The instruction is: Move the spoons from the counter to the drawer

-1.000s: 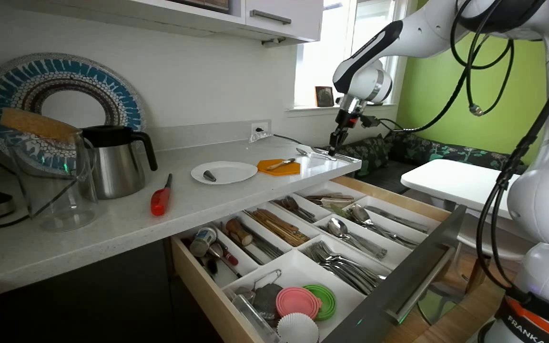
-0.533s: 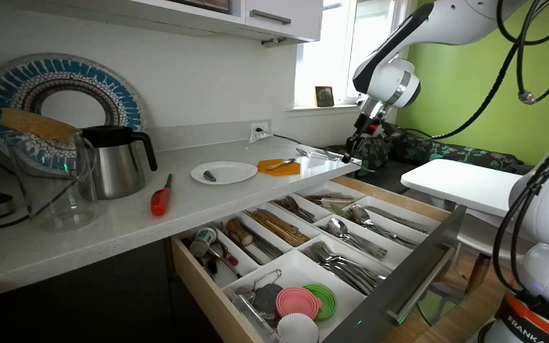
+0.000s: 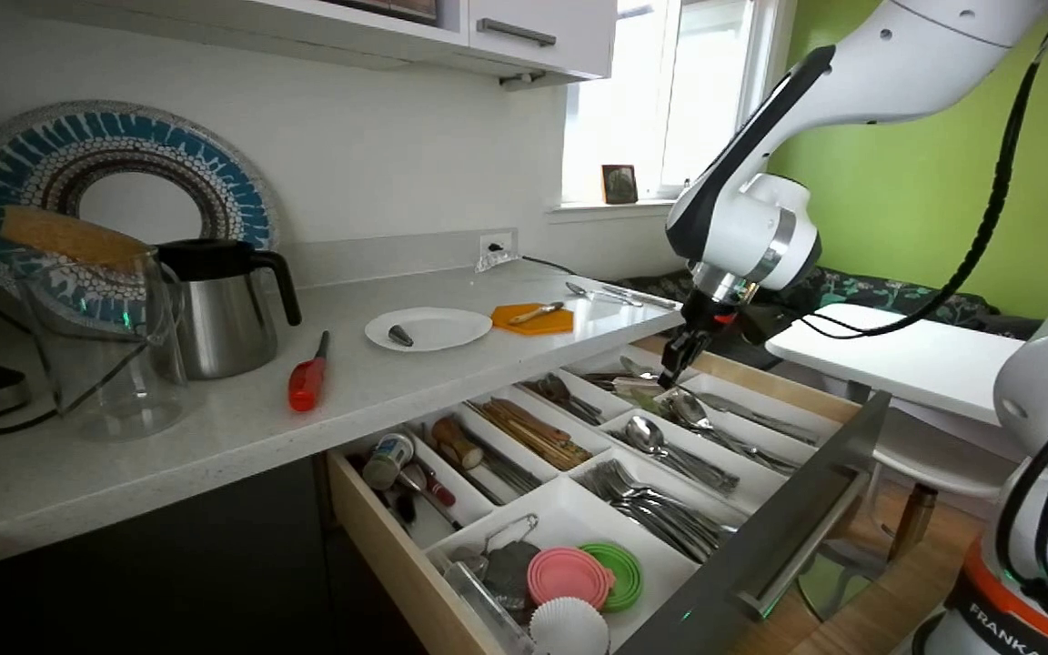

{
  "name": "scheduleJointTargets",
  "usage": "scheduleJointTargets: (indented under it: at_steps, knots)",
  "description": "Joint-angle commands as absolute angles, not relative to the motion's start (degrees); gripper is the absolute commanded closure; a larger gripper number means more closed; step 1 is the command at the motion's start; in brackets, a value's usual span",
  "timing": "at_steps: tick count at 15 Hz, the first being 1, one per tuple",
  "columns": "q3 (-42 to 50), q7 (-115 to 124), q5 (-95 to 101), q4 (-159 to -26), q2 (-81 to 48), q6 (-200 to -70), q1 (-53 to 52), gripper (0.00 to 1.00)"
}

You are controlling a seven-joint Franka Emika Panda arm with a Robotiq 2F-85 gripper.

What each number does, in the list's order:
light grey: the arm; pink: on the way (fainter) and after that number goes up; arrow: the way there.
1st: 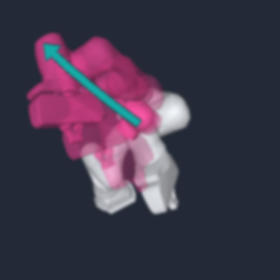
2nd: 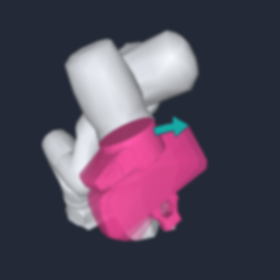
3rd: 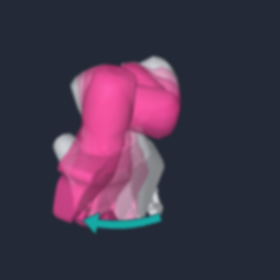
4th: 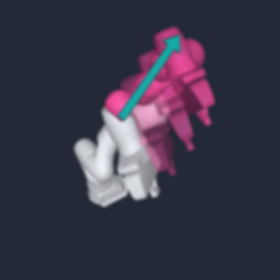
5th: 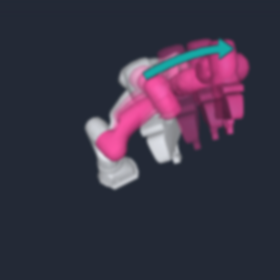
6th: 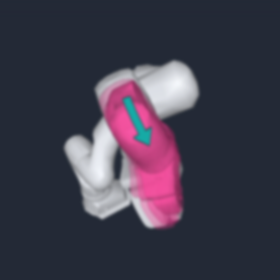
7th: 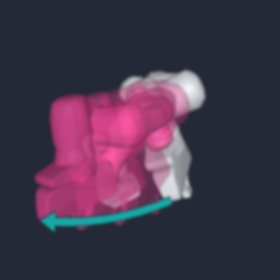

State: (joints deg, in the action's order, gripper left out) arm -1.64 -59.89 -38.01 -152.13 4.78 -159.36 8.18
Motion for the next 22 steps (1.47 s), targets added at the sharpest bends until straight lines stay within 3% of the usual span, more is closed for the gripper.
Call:
scheduleJointTargets:
  at_steps: [1,4,5,22]
  knots:
    - [-1.9,-59.9,-38.1,-152.9,5.3,-159.6,8.1,0.91]
    - [-1.8,-60.0,-38.1,-153.2,6.3,-159.6,8.2,0.91]
    - [-1.8,-60.0,-38.1,-153.2,6.4,-159.6,8.2,0.98]
    - [-4.2,-50.6,-38.8,-157.7,-0.8,-166.6,7.4,0.98]
